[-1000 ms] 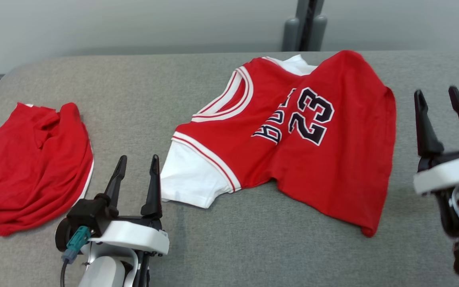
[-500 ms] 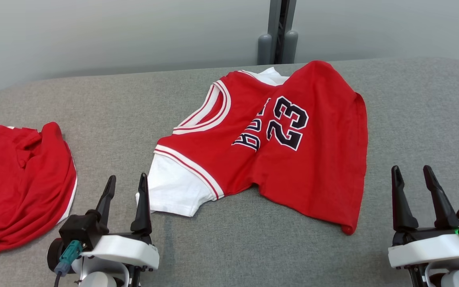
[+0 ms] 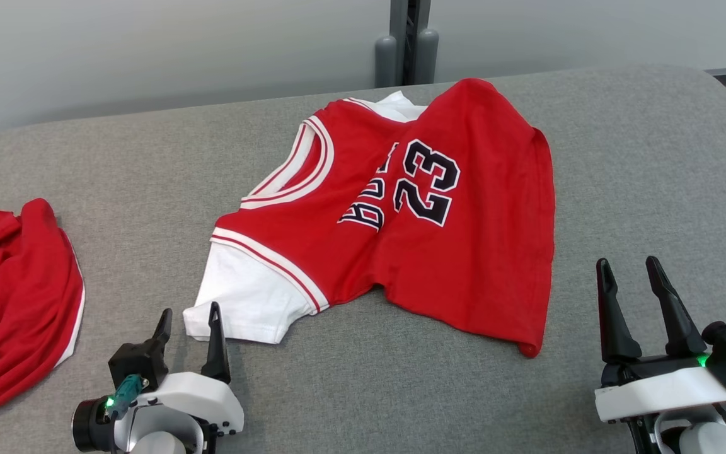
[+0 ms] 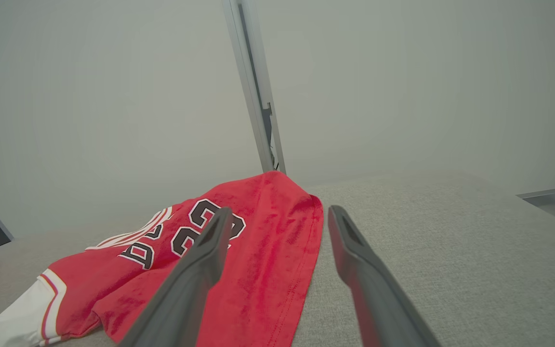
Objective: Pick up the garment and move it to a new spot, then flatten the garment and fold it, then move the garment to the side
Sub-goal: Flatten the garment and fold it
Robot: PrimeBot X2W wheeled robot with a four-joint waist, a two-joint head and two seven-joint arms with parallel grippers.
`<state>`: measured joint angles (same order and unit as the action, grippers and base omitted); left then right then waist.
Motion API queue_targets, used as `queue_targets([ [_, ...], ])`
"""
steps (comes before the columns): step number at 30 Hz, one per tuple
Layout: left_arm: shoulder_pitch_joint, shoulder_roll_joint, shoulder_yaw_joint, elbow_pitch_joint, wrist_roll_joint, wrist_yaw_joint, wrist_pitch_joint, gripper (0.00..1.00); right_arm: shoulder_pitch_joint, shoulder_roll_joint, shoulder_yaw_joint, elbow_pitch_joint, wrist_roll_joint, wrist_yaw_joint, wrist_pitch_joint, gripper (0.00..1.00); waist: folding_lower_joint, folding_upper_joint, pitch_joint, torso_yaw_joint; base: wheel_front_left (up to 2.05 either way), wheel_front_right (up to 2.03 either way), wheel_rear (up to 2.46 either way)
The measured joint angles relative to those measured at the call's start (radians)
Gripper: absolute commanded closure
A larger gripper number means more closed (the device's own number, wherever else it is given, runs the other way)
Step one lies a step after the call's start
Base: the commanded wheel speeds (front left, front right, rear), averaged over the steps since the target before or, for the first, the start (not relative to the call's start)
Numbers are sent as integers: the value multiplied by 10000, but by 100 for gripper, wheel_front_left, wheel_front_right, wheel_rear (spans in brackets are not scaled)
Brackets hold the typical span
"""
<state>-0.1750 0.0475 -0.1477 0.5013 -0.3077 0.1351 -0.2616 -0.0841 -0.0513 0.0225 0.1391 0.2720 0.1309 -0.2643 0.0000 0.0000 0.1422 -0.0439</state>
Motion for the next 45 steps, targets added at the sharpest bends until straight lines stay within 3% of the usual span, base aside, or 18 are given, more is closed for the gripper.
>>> queue_targets([
  [8, -820, 2, 232, 1766, 132, 414, 0, 0, -94, 8, 150, -58, 6, 0, -2, 0, 0, 0, 306, -306, 0, 0, 0],
  [17, -1044, 8, 293, 2410, 165, 65, 0, 0, -96, 12, 173, 10, 0, 0, 0, 0, 0, 0, 366, -234, 0, 0, 0],
  [18, -1048, 10, 293, 2408, 176, 31, 0, 13, -99, 12, 186, 33, 0, 0, -2, 0, 0, 0, 369, -219, 0, 0, 0],
  [20, -1075, 6, 276, 2470, 174, -125, 0, 100, -102, 12, 211, 81, -4, 0, -2, 0, 0, 0, 370, -197, 0, 0, 0],
  [26, -1168, 4, 313, 1987, 38, -303, 2, 100, -109, 13, 194, 621, 6, 0, 2, 0, 0, 0, 339, -100, 0, 0, 0],
  [31, -965, 10, 251, 742, -61, -443, 0, 100, -71, 15, 138, 1423, 633, 0, 107, 0, 0, 0, 249, 102, 0, 0, 0],
  [38, -485, -2, -151, -957, -67, -420, 2, 100, -60, 21, 487, 2968, 2307, 0, 554, 0, 0, 0, 112, 562, 0, 0, 0],
  [45, -212, 4, -470, -1816, -19, -307, 2, 100, -370, 33, 1208, 4115, 3898, 0, 757, 0, 0, 0, 1, 999, 0, 0, 0],
])
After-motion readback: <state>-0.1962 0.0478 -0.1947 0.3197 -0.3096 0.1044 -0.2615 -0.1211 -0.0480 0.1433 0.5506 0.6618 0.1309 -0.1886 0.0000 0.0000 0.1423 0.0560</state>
